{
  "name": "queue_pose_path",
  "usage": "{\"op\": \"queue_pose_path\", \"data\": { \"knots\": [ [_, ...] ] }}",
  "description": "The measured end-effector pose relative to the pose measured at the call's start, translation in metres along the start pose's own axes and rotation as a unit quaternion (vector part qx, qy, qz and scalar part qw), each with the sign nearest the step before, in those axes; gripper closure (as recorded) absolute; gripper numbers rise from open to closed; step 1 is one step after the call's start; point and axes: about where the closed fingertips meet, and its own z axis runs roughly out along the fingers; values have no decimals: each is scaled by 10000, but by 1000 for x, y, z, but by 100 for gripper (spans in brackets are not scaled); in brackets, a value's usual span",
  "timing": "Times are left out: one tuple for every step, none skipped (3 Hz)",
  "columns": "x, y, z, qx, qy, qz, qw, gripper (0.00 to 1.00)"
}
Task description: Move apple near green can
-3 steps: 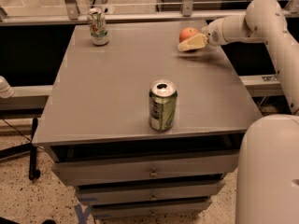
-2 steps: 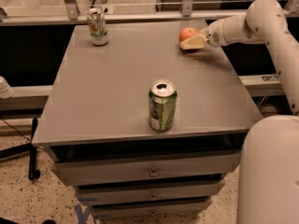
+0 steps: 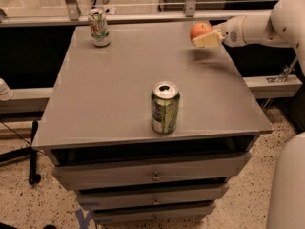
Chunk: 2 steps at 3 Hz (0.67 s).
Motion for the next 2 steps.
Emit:
{"op": "queue_pose_path", "data": {
  "knots": [
    [-6,33,-38,-314,-139,-148,9993,100],
    [8,79,-81,-734,151,-463,9961,100]
  ]
}}
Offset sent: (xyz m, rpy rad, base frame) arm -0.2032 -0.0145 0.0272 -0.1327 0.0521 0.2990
